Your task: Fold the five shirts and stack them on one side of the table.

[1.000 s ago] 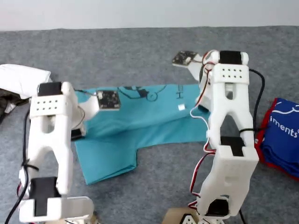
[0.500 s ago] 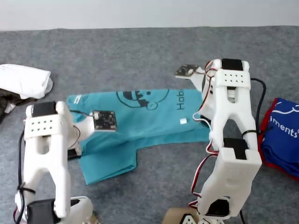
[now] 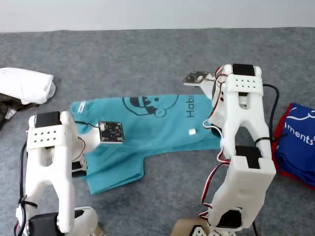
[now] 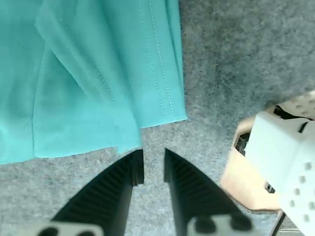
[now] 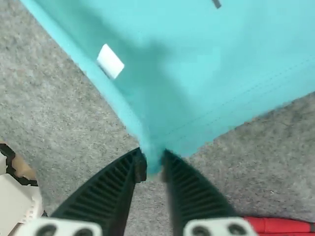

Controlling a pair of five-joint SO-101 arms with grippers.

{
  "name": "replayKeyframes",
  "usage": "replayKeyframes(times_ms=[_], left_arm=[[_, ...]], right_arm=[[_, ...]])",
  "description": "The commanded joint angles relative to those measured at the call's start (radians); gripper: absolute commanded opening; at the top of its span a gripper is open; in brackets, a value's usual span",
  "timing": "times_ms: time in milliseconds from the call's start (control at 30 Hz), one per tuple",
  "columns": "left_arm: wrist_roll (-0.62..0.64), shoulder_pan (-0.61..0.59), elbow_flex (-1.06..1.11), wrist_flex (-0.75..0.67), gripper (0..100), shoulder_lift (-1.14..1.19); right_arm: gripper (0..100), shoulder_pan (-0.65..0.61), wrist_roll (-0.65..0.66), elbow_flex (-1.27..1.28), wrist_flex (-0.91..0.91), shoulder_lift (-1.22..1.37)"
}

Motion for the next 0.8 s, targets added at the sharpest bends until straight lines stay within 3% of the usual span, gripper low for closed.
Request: replayKeyframes(times_ms=[0,267,400,600,767], left_arm=[[-0.009,-0.009,-0.012,0.028,12,-0.031],[-0.012,-0.006,-0.013,-0.005,13,-0.037],[0.017,-0.011,-0.004,-0.170,12,-0.029],[0.196,-0.009,0.013,-0.364,0,-0.029],[0.485,-0.012,0.058,-0.493,0,-0.029]], right_arm=[[19.0,0.008,0.008,-0.008,0.041,-0.070],[19.5,-0.071,0.005,-0.005,0.041,-0.168],[19.2,-0.105,-0.052,-0.005,0.033,-0.131],[1.7,-0.225,-0.141,-0.009,0.033,-0.091],[0.9,-0.302,-0.253,-0.009,0.033,-0.093]])
